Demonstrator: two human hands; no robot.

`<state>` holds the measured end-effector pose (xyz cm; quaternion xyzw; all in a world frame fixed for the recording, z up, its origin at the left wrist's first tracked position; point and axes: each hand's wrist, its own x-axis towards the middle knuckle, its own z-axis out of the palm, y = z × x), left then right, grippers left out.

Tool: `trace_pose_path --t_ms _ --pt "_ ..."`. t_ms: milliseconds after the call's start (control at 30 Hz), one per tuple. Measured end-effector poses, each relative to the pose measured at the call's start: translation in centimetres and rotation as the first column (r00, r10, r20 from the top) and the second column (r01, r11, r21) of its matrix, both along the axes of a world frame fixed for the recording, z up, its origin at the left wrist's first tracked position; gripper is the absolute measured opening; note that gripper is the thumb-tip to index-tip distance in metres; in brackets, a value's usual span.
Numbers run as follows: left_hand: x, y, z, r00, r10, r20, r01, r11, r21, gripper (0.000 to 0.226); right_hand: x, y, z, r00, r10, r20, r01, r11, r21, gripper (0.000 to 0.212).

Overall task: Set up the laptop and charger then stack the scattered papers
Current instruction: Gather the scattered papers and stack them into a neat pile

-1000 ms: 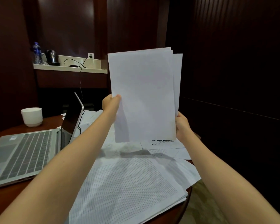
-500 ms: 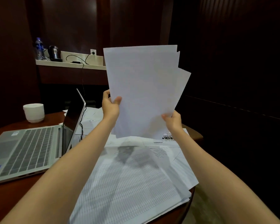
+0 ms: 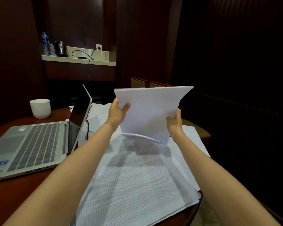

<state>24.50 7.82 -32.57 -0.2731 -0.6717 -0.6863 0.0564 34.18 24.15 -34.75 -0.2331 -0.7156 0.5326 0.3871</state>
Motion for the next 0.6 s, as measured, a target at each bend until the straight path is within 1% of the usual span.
trace_pose_path --t_ms 67,100,133,167,200,267,333,400,433,467,500,533,600 --pt "0.1 -0.1 0.1 1.0 0.024 -0.017 -0.023 0.999 0.033 0.029 0.1 0.4 -0.2 0.997 -0.038 -0.063 0.039 0.999 0.01 0.021" --pt "0.1 0.0 0.2 0.999 0.037 -0.003 -0.037 0.996 0.082 0.027 0.3 0.6 -0.3 0.996 -0.068 -0.057 0.069 0.998 0.012 0.018" --pt "0.2 0.0 0.4 0.999 0.04 0.029 -0.044 0.989 0.141 0.026 0.7 0.7 -0.3 0.998 -0.052 -0.047 0.052 0.999 -0.002 0.017" --pt "0.3 0.1 0.6 0.997 0.038 0.07 -0.051 0.98 0.192 0.025 0.9 0.7 -0.4 0.999 -0.016 -0.042 0.014 0.999 -0.039 0.025" --pt "0.3 0.2 0.7 0.993 0.032 0.115 -0.058 0.971 0.23 0.024 0.9 0.9 -0.7 0.999 -0.019 -0.035 0.017 0.999 -0.043 0.037" --pt "0.2 0.3 0.7 0.978 0.001 0.209 -0.067 0.949 0.308 0.019 1.3 1.1 -1.1 0.997 -0.065 -0.049 0.058 0.99 -0.13 0.052" --pt "0.3 0.4 0.7 0.962 -0.043 0.27 -0.063 0.926 0.372 0.018 1.6 1.3 -1.5 0.987 -0.134 -0.093 0.105 0.959 -0.264 0.06" --pt "0.8 0.4 0.6 0.944 -0.089 0.316 -0.055 0.906 0.419 0.023 1.9 1.4 -1.7 0.983 -0.14 -0.119 0.076 0.898 -0.433 0.064" --pt "1.0 0.6 0.5 0.934 -0.112 0.339 -0.052 0.897 0.438 0.023 2.0 1.3 -1.8 0.987 -0.094 -0.127 0.017 0.861 -0.509 0.062" --pt "1.2 0.7 0.5 0.923 -0.122 0.366 -0.058 0.894 0.444 0.024 2.1 1.2 -1.8 0.991 -0.028 -0.133 -0.051 0.83 -0.555 0.053" --pt "1.4 1.0 0.4 0.912 -0.111 0.394 -0.078 0.899 0.432 0.027 2.2 0.9 -1.8 0.991 0.042 -0.128 -0.108 0.818 -0.566 0.042" --pt "1.5 1.2 0.4 0.905 -0.078 0.418 -0.107 0.909 0.402 0.029 2.3 0.6 -1.6 0.99 0.073 -0.116 -0.126 0.82 -0.558 0.033" --pt "1.6 1.5 0.3 0.9 0.033 0.435 -0.18 0.936 0.302 0.035 2.3 0.4 -1.6 0.993 0.044 -0.109 -0.097 0.835 -0.541 0.032"
